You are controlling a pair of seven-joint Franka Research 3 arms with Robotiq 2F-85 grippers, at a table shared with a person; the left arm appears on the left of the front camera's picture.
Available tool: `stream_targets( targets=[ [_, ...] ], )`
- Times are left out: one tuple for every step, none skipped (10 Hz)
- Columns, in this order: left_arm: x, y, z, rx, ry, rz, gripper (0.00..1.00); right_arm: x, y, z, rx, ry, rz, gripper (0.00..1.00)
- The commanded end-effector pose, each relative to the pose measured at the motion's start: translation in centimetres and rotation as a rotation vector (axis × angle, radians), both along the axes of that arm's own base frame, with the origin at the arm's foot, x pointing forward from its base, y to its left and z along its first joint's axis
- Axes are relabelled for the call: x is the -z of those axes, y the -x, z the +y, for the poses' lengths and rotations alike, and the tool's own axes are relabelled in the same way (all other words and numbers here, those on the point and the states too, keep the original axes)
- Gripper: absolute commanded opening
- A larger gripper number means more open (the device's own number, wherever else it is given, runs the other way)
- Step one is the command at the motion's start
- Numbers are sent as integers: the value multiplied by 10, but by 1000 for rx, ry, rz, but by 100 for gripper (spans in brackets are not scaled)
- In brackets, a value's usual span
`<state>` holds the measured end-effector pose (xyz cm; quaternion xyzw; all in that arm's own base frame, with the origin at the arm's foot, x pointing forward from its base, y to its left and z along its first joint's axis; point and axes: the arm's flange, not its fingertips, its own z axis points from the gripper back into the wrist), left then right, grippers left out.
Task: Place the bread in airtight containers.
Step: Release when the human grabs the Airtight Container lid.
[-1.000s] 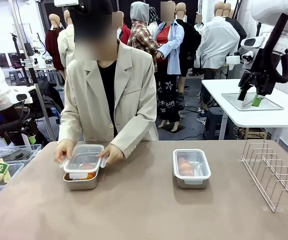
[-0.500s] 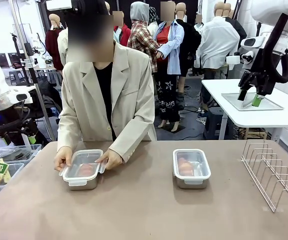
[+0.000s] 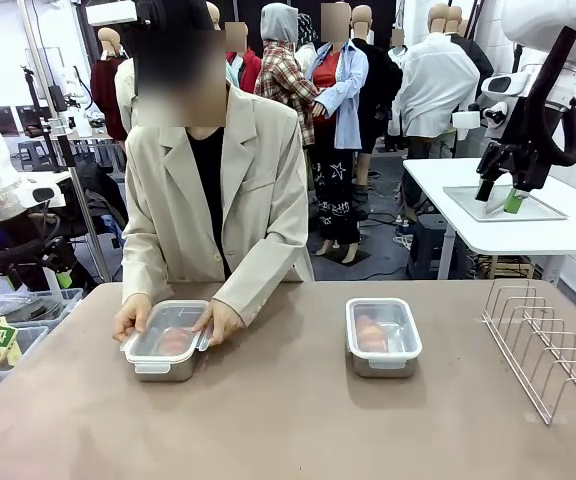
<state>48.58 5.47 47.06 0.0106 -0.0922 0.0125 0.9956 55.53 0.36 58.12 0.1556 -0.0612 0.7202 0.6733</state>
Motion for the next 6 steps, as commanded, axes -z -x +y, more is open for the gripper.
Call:
stream_targets(
  targets=[
    [-2, 0, 0, -9, -5, -3, 100, 0, 0, 0, -7, 19, 7, 100],
    [-2, 0, 0, -9, -5, -3, 100, 0, 0, 0, -7, 19, 7, 100],
    [-2, 0, 0, -9, -5, -3, 100, 0, 0, 0, -7, 19, 7, 100],
    [-2, 0, 0, -9, -5, -3, 100, 0, 0, 0, -7, 19, 7, 100],
    [-2, 0, 0, -9, -5, -3, 100, 0, 0, 0, -7, 19, 7, 100],
    [-2, 0, 0, -9, -5, -3, 100, 0, 0, 0, -7, 19, 7, 100]
  ],
)
